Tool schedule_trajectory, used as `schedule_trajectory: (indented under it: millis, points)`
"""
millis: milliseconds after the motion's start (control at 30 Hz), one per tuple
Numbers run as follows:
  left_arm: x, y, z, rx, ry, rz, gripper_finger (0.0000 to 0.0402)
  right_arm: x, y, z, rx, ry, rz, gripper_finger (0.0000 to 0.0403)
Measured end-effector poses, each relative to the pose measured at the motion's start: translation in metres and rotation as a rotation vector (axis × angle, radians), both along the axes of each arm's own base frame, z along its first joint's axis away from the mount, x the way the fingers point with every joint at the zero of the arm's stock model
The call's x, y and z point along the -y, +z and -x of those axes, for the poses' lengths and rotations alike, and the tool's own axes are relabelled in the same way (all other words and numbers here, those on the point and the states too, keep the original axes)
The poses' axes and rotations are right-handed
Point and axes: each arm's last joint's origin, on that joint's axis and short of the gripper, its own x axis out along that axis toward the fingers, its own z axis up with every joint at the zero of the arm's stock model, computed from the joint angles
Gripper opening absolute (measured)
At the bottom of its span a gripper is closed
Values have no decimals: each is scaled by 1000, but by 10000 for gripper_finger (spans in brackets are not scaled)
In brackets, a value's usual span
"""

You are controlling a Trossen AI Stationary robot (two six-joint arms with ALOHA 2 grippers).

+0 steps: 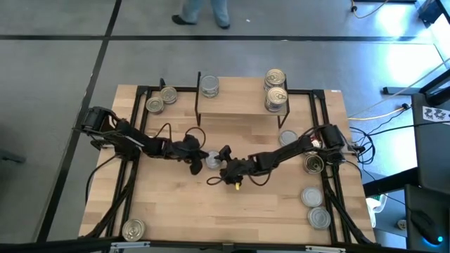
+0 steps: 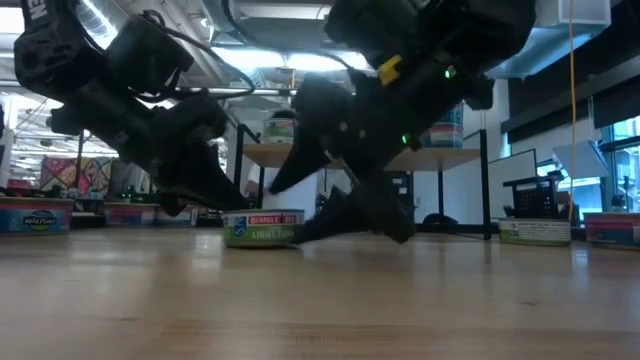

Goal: Stack canned seafood by type on shelf
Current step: Put the green white tuna can on the shelf

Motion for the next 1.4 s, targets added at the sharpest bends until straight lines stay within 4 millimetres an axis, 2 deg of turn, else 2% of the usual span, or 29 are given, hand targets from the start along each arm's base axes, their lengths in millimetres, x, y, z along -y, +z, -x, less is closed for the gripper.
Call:
schedule_trajectory:
  millis: [233,533,867,1133,1400]
  points:
    - [-2,0,0,10,64,31,1,1,-5,-1,-7,-8,37,340]
    - [-4,0,0,10,80,31,1,14,-4,-4,7,-43,53,340]
    - [-4,0,0,9,80,32,1,21,-6,-4,-48,22,131,340]
    - [-4,0,0,10,80,32,1,22,-20,-10,-60,112,265,339]
    - [-5,-1,1,8,94,21,1,41,-23,-18,-43,68,261,338]
